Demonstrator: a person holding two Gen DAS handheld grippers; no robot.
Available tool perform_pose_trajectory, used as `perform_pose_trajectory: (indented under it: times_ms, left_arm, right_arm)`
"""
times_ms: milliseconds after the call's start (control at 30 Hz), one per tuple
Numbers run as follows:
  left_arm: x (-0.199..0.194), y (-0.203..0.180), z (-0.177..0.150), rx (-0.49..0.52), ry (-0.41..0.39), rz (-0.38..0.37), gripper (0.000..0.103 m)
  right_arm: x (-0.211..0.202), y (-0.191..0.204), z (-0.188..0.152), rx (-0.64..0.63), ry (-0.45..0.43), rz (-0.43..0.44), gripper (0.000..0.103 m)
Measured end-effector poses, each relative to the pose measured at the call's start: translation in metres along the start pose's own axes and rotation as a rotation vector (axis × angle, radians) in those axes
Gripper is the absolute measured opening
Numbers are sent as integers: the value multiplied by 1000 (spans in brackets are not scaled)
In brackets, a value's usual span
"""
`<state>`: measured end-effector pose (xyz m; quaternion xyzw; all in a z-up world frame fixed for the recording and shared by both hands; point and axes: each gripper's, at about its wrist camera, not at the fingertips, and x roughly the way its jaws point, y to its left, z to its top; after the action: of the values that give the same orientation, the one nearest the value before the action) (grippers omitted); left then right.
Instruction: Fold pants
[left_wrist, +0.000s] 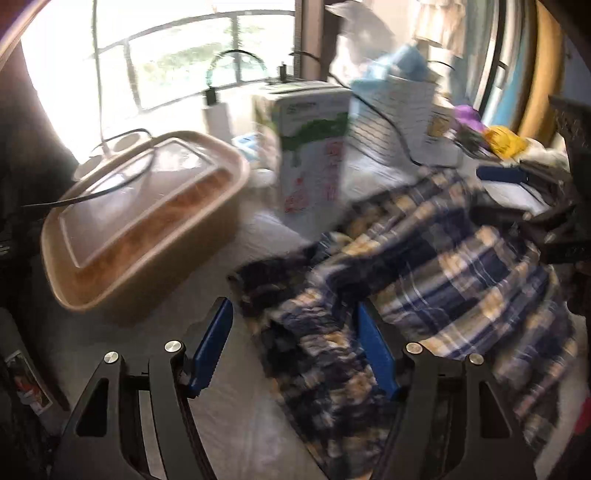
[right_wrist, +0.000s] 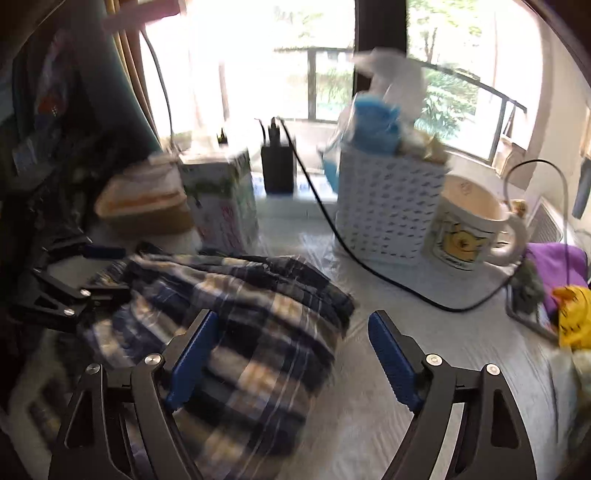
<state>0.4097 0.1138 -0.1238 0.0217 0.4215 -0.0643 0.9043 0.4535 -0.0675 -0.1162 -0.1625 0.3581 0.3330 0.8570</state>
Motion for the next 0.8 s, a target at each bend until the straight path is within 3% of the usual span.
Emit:
perform_pose_trajectory:
  times_ms: [133,267,400,467,600,800]
  left_arm:
    - [7,14,-3,-41,-21,73,69]
    - [9,18,-11,-59,-32,89,71]
    - [-5,18,-9,-95,-54,79,71]
    - [-19,23,-8,-125,-75,49,71]
    - [-44,21,-11,-138,-111,60,71]
    - [-78,29,-22,-207,-192,84,71]
  right_arm:
    - [36,-11,6,0,58,-33,85]
    - [54,-24,11,47,79,-11,88]
    - [53,-26,14,38,57,-49,88]
    - [42,-26,14,47,34,-77,88]
    - [5,-21,12,62,-22,-96,88]
    - [-54,15,-1,19,-72,-6,88]
